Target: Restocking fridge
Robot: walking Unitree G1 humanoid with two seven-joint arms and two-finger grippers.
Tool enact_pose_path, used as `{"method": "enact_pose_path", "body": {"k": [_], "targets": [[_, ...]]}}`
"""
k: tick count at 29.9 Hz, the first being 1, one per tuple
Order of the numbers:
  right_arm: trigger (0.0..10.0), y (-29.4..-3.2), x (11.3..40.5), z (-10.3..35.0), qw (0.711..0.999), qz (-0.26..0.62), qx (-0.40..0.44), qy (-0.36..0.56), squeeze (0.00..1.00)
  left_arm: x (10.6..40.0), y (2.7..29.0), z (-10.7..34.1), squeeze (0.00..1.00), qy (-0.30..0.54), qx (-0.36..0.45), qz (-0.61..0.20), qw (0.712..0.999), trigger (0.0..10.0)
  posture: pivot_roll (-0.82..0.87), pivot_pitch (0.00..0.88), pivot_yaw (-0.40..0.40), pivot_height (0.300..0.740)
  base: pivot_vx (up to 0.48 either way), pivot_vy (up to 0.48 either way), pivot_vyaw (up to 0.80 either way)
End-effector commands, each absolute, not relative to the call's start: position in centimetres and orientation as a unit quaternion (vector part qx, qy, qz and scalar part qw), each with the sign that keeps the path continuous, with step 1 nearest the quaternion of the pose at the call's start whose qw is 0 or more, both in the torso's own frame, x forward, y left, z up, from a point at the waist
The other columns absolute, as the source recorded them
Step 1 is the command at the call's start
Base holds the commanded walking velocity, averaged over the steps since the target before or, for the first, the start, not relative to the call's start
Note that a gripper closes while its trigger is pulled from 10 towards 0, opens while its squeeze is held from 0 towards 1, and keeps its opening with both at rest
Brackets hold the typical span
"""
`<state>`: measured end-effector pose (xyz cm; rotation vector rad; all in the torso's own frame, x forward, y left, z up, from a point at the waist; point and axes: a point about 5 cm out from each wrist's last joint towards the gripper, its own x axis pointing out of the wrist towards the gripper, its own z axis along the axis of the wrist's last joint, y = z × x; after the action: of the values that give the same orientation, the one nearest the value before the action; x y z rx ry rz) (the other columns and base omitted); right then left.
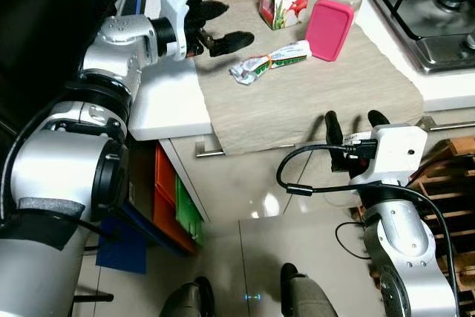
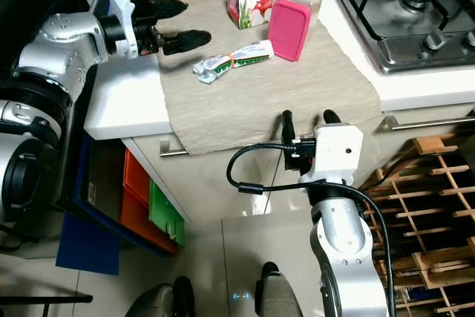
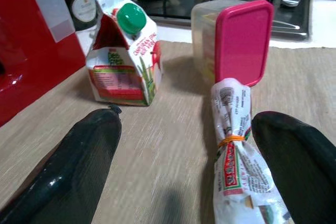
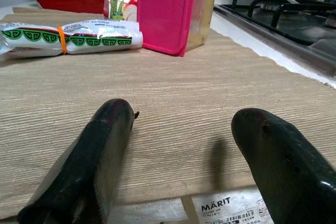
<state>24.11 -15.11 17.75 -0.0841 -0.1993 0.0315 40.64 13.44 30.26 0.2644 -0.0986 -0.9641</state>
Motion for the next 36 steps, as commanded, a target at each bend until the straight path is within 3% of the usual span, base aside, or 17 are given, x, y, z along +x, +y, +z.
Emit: {"method": "enact_pose_path", "body": {"k": [1,12,16,21,29,30,31,32,36], "targets": [[10.0,-15.1,24.2,17.5,0.994,0.018,-0.041,-0.095,0.00,40.7,13.2,30.3,0.00,-0.040,0.126,-0.468,0.874,10.0,-0.21,0.228,0.105,0.732,0.000,0.000,0.00],[10.0,-15.8,23.5,17.6,0.994,0.005,-0.045,-0.099,0.00,40.7,10.0,28.1,0.00,-0.001,0.080,-0.492,0.867,10.0,-0.27,0.230,0.146,0.732,0.000,0.000,0.00],[10.0,-15.8,23.6,17.6,0.994,0.004,-0.047,-0.098,0.00,40.6,9.0,27.2,0.00,0.013,0.102,-0.499,0.861,10.0,-0.27,0.233,0.152,0.732,0.000,0.000,0.00],[10.0,-15.7,23.6,17.4,0.995,0.007,-0.050,-0.092,0.00,40.9,9.0,25.5,0.00,0.057,0.157,-0.461,0.872,10.0,-0.28,0.232,0.151,0.732,0.000,0.000,0.00],[10.0,-15.5,23.7,17.1,0.995,0.015,-0.051,-0.084,0.00,41.1,9.4,24.2,0.00,0.084,0.167,-0.417,0.890,10.0,-0.27,0.230,0.150,0.732,0.000,0.000,0.00],[10.0,-15.5,23.8,17.1,0.995,0.014,-0.050,-0.083,0.00,41.2,9.4,24.2,0.00,0.084,0.164,-0.410,0.893,2.9,-0.27,0.226,0.149,0.732,0.000,0.000,0.00],[10.0,-15.5,23.8,17.1,0.995,0.014,-0.050,-0.083,0.00,41.2,9.4,24.2,0.00,0.084,0.164,-0.410,0.893,2.9,-0.27,0.226,0.149,0.732,0.000,0.000,0.00],[10.0,-15.5,24.0,17.1,0.995,0.014,-0.051,-0.083,0.00,41.2,9.4,24.3,0.00,0.082,0.158,-0.405,0.897,0.0,-0.27,0.221,0.148,0.732,0.000,0.000,0.00],[10.0,-15.5,24.4,17.1,0.995,0.014,-0.050,-0.084,0.00,41.3,9.4,24.6,0.00,0.067,0.149,-0.394,0.904,0.0,-0.26,0.208,0.145,0.732,0.000,0.000,0.00]]}}
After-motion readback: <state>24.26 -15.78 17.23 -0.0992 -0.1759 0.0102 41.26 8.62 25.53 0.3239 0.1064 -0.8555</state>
